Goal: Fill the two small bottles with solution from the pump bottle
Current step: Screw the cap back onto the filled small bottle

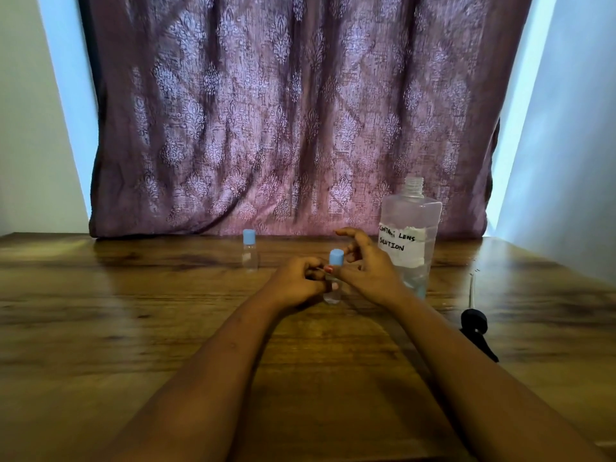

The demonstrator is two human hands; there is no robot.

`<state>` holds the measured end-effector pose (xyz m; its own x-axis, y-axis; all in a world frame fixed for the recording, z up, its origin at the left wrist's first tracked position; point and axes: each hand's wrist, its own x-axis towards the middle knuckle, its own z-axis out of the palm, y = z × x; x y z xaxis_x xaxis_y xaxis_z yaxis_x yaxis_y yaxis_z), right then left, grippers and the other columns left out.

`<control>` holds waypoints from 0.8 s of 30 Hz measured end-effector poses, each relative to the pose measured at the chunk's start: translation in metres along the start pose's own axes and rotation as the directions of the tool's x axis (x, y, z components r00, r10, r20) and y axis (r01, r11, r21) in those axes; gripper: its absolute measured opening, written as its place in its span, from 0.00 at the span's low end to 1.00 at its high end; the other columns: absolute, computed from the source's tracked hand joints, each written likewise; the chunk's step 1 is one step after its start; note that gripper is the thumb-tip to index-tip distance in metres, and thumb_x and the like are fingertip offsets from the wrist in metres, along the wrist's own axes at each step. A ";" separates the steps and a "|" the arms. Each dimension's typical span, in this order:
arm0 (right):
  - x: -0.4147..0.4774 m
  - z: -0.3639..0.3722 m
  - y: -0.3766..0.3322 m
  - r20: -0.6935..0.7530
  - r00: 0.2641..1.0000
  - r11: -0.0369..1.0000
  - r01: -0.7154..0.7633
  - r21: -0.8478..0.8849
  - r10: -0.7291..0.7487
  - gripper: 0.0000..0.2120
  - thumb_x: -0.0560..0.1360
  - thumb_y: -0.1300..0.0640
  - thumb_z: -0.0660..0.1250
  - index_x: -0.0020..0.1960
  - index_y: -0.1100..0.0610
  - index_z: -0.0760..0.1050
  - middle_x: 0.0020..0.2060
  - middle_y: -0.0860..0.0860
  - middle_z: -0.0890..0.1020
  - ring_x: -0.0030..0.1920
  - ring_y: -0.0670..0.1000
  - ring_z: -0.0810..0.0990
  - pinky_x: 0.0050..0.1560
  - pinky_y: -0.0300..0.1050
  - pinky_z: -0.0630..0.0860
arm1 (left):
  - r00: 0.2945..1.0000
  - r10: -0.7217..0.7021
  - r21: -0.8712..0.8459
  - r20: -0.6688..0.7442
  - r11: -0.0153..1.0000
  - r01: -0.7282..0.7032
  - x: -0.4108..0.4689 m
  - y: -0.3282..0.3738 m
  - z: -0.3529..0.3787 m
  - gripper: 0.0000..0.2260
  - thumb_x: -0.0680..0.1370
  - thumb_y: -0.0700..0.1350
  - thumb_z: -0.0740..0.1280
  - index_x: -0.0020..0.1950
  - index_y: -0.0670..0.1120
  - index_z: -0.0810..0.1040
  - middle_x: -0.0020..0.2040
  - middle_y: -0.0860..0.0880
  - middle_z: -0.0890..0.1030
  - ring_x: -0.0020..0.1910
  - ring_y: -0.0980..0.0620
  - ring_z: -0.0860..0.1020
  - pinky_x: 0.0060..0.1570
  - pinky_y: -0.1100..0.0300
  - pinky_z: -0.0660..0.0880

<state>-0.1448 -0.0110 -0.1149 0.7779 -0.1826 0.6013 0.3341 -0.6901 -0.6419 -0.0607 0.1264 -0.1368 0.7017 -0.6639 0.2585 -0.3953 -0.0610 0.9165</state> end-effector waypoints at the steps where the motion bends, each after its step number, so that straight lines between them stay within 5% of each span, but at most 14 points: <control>1: 0.000 0.000 0.000 0.007 1.000 1.000 0.000 -0.003 0.000 0.29 0.70 0.57 0.72 0.67 0.52 0.65 0.44 0.43 0.74 0.44 0.40 0.72 0.40 0.30 0.70 | 1.000 -0.004 0.005 -0.007 1.000 0.004 0.000 0.000 0.000 0.10 0.66 0.44 0.76 0.44 0.55 0.84 0.50 0.38 0.84 0.53 0.36 0.82 0.56 0.34 0.76; 4: 0.000 0.000 0.000 0.061 0.998 0.998 -0.009 0.062 0.005 0.30 0.71 0.58 0.71 0.70 0.50 0.63 0.50 0.46 0.75 0.49 0.38 0.73 0.42 0.24 0.71 | 1.000 -0.017 -0.017 -0.017 1.000 0.017 0.000 0.000 0.000 0.11 0.67 0.43 0.76 0.41 0.60 0.84 0.49 0.39 0.85 0.52 0.36 0.82 0.56 0.34 0.77; 8: 0.000 0.001 0.000 0.020 1.000 0.998 -0.009 0.059 0.008 0.27 0.72 0.60 0.70 0.68 0.52 0.65 0.45 0.46 0.76 0.46 0.40 0.75 0.42 0.24 0.71 | 1.000 0.008 -0.020 -0.012 1.000 -0.008 0.000 0.000 0.001 0.13 0.68 0.41 0.76 0.41 0.61 0.84 0.51 0.35 0.83 0.53 0.32 0.81 0.56 0.33 0.76; 15: 0.000 0.001 0.003 0.060 0.998 0.999 -0.013 0.046 0.010 0.33 0.70 0.57 0.72 0.70 0.48 0.61 0.52 0.47 0.73 0.50 0.39 0.72 0.40 0.26 0.71 | 1.000 -0.001 -0.026 -0.005 1.000 0.001 0.002 -0.004 0.001 0.10 0.65 0.44 0.76 0.42 0.59 0.85 0.43 0.43 0.86 0.44 0.44 0.82 0.54 0.37 0.77; 17: 0.000 0.001 0.003 0.079 0.997 0.997 -0.016 0.073 0.010 0.31 0.71 0.59 0.71 0.70 0.50 0.62 0.50 0.46 0.74 0.50 0.39 0.73 0.42 0.22 0.70 | 1.000 0.002 -0.014 0.001 1.000 -0.002 0.003 -0.005 0.001 0.10 0.64 0.46 0.76 0.41 0.59 0.85 0.42 0.45 0.86 0.45 0.42 0.83 0.54 0.37 0.77; 21: 0.000 0.002 0.004 0.029 0.999 0.999 -0.022 0.047 0.021 0.25 0.71 0.60 0.71 0.66 0.55 0.67 0.43 0.47 0.75 0.46 0.47 0.76 0.42 0.31 0.72 | 1.000 0.022 -0.012 0.007 1.000 -0.022 0.003 -0.005 0.002 0.10 0.63 0.47 0.76 0.41 0.59 0.84 0.41 0.44 0.85 0.45 0.42 0.83 0.54 0.37 0.77; 24: 0.001 0.002 0.004 -0.003 1.000 0.999 -0.025 -0.024 0.025 0.27 0.68 0.56 0.74 0.64 0.54 0.68 0.41 0.46 0.73 0.41 0.43 0.73 0.37 0.29 0.69 | 1.000 0.006 -0.002 0.002 1.000 -0.006 0.003 -0.005 0.000 0.12 0.64 0.46 0.76 0.42 0.62 0.84 0.44 0.46 0.86 0.48 0.41 0.84 0.54 0.37 0.78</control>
<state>-0.1414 -0.0122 -0.1179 0.7843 -0.2020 0.5865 0.3015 -0.7022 -0.6450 -0.0572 0.1246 -0.1403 0.6982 -0.6656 0.2637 -0.3988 -0.0557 0.9154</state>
